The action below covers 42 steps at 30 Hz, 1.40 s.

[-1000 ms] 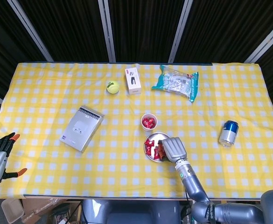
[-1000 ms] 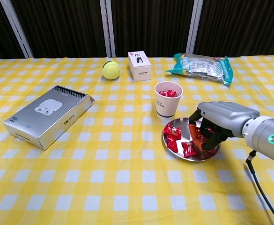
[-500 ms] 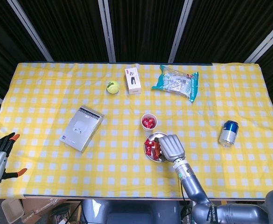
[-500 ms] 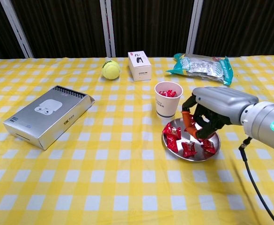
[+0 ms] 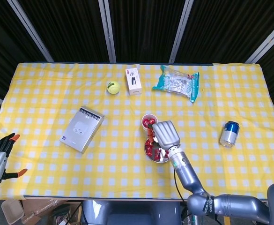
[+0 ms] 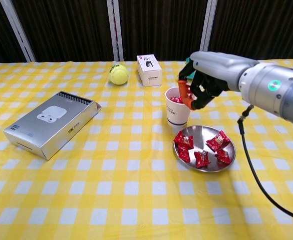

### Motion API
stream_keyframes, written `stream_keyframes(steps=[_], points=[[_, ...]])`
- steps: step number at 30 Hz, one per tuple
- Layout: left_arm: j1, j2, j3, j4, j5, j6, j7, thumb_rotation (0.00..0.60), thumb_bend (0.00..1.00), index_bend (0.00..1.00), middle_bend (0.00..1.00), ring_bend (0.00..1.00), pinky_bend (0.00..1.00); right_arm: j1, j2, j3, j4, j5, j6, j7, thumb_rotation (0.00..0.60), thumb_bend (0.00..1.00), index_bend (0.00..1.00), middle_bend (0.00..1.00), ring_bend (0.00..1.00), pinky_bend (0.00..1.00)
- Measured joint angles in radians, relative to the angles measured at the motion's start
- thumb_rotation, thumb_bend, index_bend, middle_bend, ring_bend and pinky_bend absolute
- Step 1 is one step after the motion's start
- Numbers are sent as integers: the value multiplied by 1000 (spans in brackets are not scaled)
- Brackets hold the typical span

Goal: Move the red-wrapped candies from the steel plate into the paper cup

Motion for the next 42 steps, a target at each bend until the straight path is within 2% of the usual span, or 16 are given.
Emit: stream_keyframes(steps=[8,14,21,24,34,37,42], points=[[-6,8,-2,-11,-20,-19,-3,600,5,0,0,0,0,79,-41,48,122,68,-59,-12,600,522,599,822,922,1000],[-8,13,-3,-15,-29,-27,-4,600,5,0,0,0,0,121,-78,61,234,103,-99,2,600,522,581,822,922,1000],[-9,14,-2,-18,-31,-29,-3,600,5,0,0,0,0,142,-104,53,319,120,-119,25,600,522,367,822,922,1000],[-9,14,-2,-19,-31,-29,-2,600,5,0,0,0,0,142,-101,45,319,124,-114,25,600,515,336,822,922,1000],[-7,15,-1,-21,-29,-25,-4,600,5,0,0,0,0,129,-67,31,244,115,-72,17,600,514,336,822,922,1000],[-6,14,0,-19,-26,-23,-5,600,5,0,0,0,0,118,-44,25,196,102,-49,15,600,508,336,823,922,1000],[-5,13,0,-16,-22,-19,-6,600,5,0,0,0,0,83,16,-5,76,68,-4,6,600,437,336,822,922,1000]])
